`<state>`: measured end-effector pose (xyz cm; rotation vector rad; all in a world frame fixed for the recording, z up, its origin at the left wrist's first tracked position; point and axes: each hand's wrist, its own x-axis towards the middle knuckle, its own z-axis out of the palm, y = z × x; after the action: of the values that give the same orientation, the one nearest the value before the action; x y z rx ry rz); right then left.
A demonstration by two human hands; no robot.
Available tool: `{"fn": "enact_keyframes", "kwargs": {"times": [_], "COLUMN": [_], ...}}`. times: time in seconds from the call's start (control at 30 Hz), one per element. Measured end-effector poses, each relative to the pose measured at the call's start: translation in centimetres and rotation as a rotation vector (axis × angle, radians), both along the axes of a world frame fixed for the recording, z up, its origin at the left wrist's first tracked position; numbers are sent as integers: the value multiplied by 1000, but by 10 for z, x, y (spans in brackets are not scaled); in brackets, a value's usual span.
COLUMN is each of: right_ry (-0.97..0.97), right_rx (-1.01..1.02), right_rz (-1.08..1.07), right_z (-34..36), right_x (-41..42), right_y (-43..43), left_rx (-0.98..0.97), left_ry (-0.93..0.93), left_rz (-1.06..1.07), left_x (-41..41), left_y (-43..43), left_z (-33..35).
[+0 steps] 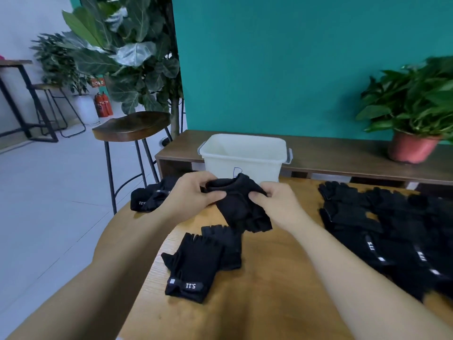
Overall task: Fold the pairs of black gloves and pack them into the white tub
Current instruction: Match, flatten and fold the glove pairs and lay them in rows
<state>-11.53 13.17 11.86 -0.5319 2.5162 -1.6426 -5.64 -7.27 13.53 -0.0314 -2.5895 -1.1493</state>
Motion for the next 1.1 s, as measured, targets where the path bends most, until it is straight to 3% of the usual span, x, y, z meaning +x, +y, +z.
{"fn": "enact_keyframes", "kwargs": {"times": [0.1,0.2,0.37,0.7,0.8,0.9,1.0,1.1], "right_ry": [-11,19,31,5,108,318,455,460], "right_rx": [-47,-123,-82,-123,8,200,277,358], "right_rz": [55,65,-88,-164,-327,-504,-325,-110], "right_z": [14,32,45,48,44,41,40,32], "right_x": [16,34,52,78,77,83,98,102], "right_y": [29,50,78,113,113,111,102,106], "left_rx": [241,346,401,345,239,323,494,639], "left_ry": [-85,-137,-97,-84,63,26,-50,-44], "left_rz": [-104,-232,-284,-142,33,-33,-181,-156], "left_x": [10,21,36,44,47,57,65,62], "left_y": [26,56,89,125,133,150,169,170], "left_z": [14,27,33,34,28,25,24,24]}}
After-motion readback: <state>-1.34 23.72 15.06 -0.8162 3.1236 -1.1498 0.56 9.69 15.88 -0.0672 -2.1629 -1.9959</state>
